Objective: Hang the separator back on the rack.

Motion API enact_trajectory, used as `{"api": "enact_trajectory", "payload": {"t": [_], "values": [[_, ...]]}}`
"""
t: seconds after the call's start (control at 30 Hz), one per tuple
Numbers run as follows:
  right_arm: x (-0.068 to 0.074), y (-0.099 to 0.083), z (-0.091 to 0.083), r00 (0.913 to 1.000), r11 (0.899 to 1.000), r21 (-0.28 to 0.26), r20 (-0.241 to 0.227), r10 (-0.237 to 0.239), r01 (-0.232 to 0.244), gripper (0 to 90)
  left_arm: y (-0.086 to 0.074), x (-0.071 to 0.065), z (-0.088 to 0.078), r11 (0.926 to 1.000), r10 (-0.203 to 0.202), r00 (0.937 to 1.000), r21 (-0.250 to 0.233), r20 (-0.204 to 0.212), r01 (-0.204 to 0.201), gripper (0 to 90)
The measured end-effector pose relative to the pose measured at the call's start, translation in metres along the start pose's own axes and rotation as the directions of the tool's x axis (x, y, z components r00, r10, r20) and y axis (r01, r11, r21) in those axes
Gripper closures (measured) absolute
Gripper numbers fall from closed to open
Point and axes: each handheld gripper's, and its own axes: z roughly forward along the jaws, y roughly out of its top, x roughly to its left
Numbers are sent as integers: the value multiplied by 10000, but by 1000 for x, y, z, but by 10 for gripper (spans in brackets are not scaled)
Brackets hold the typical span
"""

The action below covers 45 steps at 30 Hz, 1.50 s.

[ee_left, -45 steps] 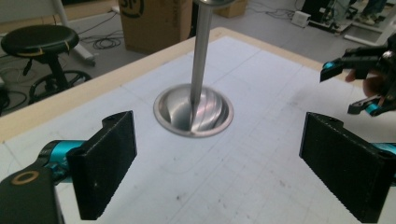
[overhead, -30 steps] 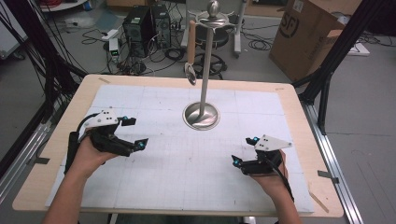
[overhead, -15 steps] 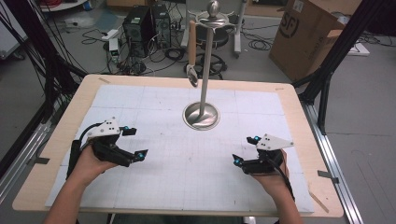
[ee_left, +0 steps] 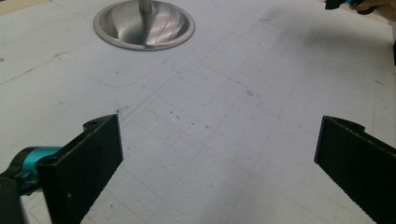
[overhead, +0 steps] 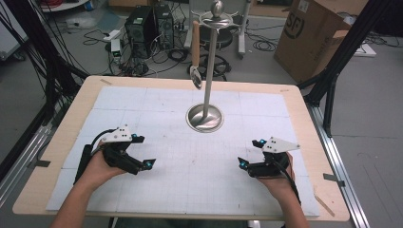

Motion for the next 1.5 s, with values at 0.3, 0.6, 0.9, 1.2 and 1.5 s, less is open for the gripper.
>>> {"api": "enact_trajectory", "payload": {"t": [0.3,0.6,0.9,1.2,1.5], "values": [[4,2,-2,9999,10000,38,96,-91,90,150,-3,1,-1,9999,-112,9999,-50,-103,111,17],[3,1,0,9999,9998,133,92,-115,113,150,-3,5,-4,9997,-194,9997,-154,-163,191,17],[5,1,0,9999,9998,135,88,-136,134,151,-3,4,-2,9999,-155,9997,-56,-212,154,17],[4,0,-3,9998,9999,133,187,-88,85,152,-4,6,-1,9997,-250,9993,-25,-277,249,17],[5,-2,-3,9997,9997,194,202,-139,135,153,-5,9,0,9995,-311,9990,44,-324,312,17]]}}
